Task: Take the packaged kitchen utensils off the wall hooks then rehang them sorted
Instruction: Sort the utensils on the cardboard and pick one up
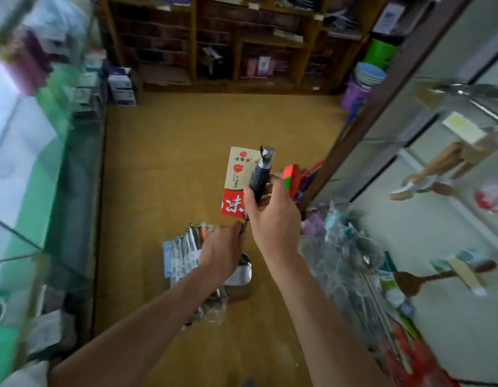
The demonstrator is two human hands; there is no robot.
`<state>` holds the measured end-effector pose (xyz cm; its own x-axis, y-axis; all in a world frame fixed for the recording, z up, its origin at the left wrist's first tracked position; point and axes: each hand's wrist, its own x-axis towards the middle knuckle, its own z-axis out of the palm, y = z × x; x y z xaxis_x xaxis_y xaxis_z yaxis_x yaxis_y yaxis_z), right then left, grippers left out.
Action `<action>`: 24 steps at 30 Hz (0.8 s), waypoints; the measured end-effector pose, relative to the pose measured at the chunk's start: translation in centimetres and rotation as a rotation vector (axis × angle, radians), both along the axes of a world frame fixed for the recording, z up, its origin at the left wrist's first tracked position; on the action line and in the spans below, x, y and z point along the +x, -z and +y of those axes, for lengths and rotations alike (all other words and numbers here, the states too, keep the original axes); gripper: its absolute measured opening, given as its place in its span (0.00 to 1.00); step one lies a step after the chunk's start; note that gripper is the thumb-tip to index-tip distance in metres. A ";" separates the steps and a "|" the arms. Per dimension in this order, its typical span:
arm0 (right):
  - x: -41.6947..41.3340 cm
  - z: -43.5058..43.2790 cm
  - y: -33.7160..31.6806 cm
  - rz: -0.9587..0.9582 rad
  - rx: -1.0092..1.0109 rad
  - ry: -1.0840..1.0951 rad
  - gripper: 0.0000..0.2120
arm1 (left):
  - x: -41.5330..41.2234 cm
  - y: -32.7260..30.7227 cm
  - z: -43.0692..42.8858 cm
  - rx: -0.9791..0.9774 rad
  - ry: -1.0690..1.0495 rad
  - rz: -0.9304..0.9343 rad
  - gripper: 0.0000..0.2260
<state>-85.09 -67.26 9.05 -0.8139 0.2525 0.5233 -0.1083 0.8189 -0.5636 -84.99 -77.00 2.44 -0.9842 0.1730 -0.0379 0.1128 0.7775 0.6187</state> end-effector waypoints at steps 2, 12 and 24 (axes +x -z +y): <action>-1.8 -1.5 1.0 -0.016 -0.010 -0.059 0.18 | -1.1 0.8 -1.5 -0.035 -0.041 -0.023 0.10; -11.7 -4.3 8.0 -0.041 0.003 -0.200 0.17 | -8.1 6.9 -3.9 -0.064 -0.198 -0.098 0.10; -18.0 -4.6 20.2 -0.325 0.021 -0.310 0.18 | -10.9 18.7 -3.3 0.024 -0.314 -0.281 0.09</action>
<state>-103.08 -71.86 -11.15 -0.9725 -0.0375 0.2300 -0.1704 0.7874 -0.5924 -95.89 -80.28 -16.29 -0.9412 -0.1298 -0.3118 -0.3031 0.7320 0.6102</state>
